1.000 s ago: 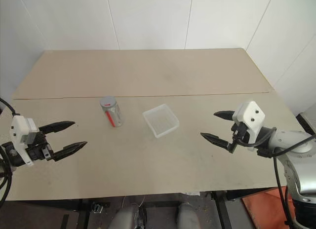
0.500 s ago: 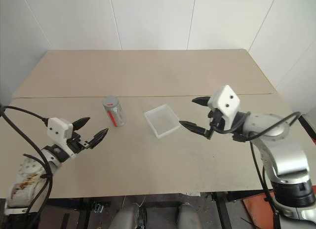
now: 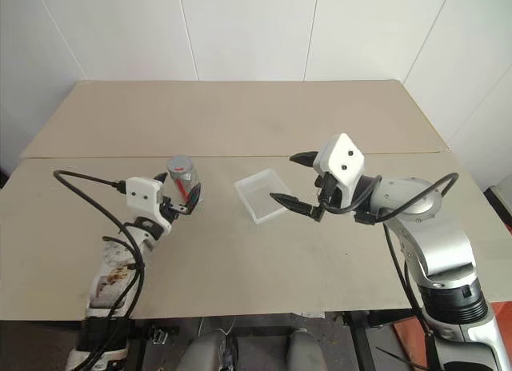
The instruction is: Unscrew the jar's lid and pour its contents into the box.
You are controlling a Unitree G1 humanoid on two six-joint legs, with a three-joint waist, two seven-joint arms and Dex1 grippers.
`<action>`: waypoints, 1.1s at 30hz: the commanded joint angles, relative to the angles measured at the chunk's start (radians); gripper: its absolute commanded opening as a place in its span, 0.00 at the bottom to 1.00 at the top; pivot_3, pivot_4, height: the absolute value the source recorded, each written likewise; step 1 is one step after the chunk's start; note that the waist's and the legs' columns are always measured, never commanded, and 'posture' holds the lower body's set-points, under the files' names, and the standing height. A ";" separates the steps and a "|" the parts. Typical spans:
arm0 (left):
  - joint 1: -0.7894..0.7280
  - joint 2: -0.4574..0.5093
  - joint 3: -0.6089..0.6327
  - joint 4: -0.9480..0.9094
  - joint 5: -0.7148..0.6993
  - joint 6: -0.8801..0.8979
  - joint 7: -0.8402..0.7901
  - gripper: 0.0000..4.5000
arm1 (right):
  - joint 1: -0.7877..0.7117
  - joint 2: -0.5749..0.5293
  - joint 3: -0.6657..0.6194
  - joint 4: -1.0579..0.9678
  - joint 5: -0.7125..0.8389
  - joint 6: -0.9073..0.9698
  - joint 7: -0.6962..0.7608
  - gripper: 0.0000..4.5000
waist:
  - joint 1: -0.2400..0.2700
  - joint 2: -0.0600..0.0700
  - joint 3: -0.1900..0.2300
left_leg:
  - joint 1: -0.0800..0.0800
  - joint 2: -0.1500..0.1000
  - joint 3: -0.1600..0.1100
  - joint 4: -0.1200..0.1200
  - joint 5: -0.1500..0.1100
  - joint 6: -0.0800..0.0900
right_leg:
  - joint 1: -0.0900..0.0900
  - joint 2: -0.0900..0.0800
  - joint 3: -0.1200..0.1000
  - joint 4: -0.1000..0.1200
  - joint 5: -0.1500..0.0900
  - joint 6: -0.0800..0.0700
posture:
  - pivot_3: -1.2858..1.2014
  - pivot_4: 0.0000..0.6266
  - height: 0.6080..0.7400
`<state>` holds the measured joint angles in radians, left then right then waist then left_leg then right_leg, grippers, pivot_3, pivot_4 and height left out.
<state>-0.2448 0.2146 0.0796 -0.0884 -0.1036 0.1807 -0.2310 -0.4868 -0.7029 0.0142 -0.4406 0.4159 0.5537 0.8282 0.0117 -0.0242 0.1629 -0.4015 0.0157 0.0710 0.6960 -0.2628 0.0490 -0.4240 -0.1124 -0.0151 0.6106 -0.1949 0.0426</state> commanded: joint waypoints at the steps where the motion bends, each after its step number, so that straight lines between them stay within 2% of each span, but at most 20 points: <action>1: -0.045 -0.013 -0.007 0.030 0.035 -0.046 0.045 1.00 | -0.019 0.002 -0.010 -0.042 0.011 -0.022 0.003 1.00 | 0.000 0.000 0.000 | 0.000 0.000 0.000 0.000 0.000 0.000 | 0.000 0.000 0.000 0.000 0.000 0.000 | 0.52 0.24 1.00; 8: -0.110 -0.046 -0.006 0.117 0.064 -0.070 0.117 1.00 | -0.005 -0.005 -0.017 -0.060 0.008 -0.028 0.005 1.00 | 0.000 0.000 0.000 | -0.001 0.000 -0.001 0.000 0.000 0.000 | 0.000 0.000 -0.001 0.000 0.000 0.000 | 0.52 0.24 1.00; 11: -0.133 -0.060 -0.011 0.151 0.066 -0.089 0.124 0.87 | 0.009 -0.012 -0.029 -0.074 0.013 -0.026 0.007 1.00 | 0.000 0.000 0.000 | -0.001 0.000 -0.001 0.000 0.000 0.000 | 0.000 0.000 -0.001 0.000 0.000 0.000 | 0.52 0.24 1.00; 17: -0.180 -0.064 -0.014 0.228 0.073 -0.133 0.124 0.43 | 0.032 -0.018 -0.044 -0.098 0.020 -0.020 0.001 1.00 | 0.001 0.000 0.000 | -0.001 0.000 -0.001 0.000 0.000 0.000 | 0.000 0.000 -0.001 0.000 0.000 0.000 | 0.52 0.24 1.00; 21: -0.209 -0.040 -0.014 0.240 0.052 -0.151 0.078 0.43 | 0.041 -0.008 -0.043 -0.115 0.021 -0.014 -0.017 1.00 | 0.000 0.000 0.000 | -0.001 0.000 -0.001 0.000 0.000 0.000 | 0.000 0.000 -0.001 0.000 0.000 0.000 | 0.52 0.24 1.00; 25: -0.195 0.055 -0.008 0.142 -0.042 -0.097 -0.106 0.43 | 0.022 0.019 -0.032 -0.125 0.022 -0.003 -0.043 1.00 | -0.006 0.000 0.000 | -0.002 0.000 -0.001 0.000 0.000 0.000 | -0.002 0.000 -0.001 0.000 0.000 0.000 | 0.52 0.24 1.00; 29: -0.204 0.237 0.023 0.046 -0.289 0.063 -0.461 0.43 | -0.038 0.073 -0.020 -0.124 0.070 0.044 -0.073 1.00 | -0.013 0.000 0.000 | -0.002 0.001 -0.001 0.000 0.000 0.000 | -0.002 0.001 -0.001 0.000 0.000 0.000 | 0.52 0.24 1.00; 31: -0.218 0.302 0.034 0.041 -0.398 0.109 -0.622 0.43 | -0.068 0.103 -0.014 -0.122 0.105 0.082 -0.088 1.00 | -0.016 0.000 0.000 | -0.002 0.001 -0.001 0.000 0.000 0.000 | -0.002 0.001 -0.001 0.000 0.000 0.000 | 0.52 0.24 1.00; 33: -0.246 0.371 0.019 0.073 -0.486 0.133 -0.850 0.43 | -0.109 0.153 -0.005 -0.122 0.162 0.137 -0.115 1.00 | -0.017 0.000 0.000 | -0.002 0.001 -0.001 0.000 0.000 0.000 | -0.002 0.001 -0.001 0.000 0.000 0.000 | 0.52 0.24 1.00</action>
<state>-0.4534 0.5591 0.0985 -0.0029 -0.5059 0.3031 -0.9106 -0.5617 -0.5706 0.0102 -0.5296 0.5209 0.6542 0.7379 -0.0049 -0.0242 0.1631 -0.4039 0.0167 0.0700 0.6961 -0.2625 0.0486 -0.4259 -0.1116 -0.0173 0.6108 -0.1949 0.0429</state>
